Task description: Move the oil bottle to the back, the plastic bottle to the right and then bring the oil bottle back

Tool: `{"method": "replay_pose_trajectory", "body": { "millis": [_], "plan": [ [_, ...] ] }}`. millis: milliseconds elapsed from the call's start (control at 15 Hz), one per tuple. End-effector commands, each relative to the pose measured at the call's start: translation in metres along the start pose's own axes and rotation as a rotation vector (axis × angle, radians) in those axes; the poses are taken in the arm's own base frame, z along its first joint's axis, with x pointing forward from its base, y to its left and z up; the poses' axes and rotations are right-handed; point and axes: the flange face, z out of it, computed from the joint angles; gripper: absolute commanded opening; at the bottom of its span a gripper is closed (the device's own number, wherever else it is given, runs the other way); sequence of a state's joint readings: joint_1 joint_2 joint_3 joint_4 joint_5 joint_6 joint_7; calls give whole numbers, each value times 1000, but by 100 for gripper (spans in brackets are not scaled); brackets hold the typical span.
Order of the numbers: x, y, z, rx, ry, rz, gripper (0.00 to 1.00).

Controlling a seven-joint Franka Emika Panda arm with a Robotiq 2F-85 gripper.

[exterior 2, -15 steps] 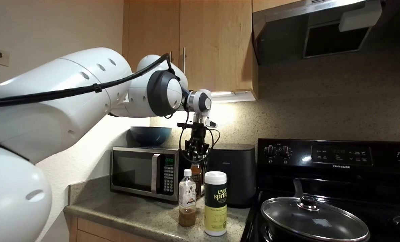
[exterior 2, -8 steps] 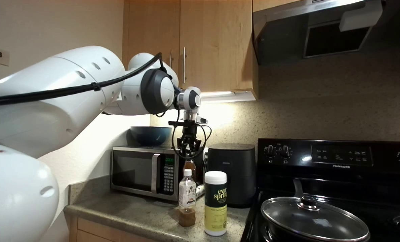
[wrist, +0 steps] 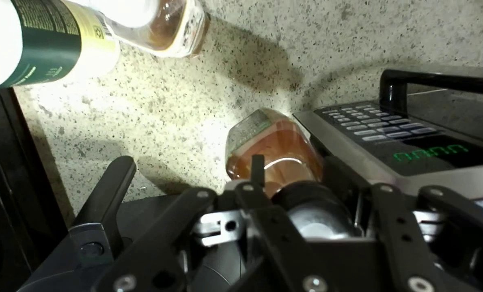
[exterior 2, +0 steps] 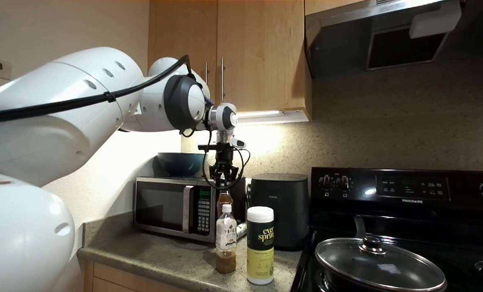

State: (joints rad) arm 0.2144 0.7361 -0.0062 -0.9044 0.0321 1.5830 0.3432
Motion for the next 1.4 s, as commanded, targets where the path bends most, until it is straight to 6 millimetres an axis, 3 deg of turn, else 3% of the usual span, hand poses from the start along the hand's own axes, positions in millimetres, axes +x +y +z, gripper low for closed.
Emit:
{"method": "replay_pose_trajectory", "body": {
  "millis": [0, 133, 200, 267, 600, 667, 1333],
  "plan": [
    [-22, -1, -6, 55, -53, 37, 16],
    [-22, 0, -1, 77, -37, 50, 16],
    [-7, 2, 11, 23, -41, 24, 16],
    [-7, 3, 13, 22, -43, 26, 41],
    [-6, 2, 21, 16, -58, 24, 41],
    [-6, 2, 21, 16, -58, 24, 16],
    [-66, -27, 70, -62, -147, -21, 16]
  ]
}}
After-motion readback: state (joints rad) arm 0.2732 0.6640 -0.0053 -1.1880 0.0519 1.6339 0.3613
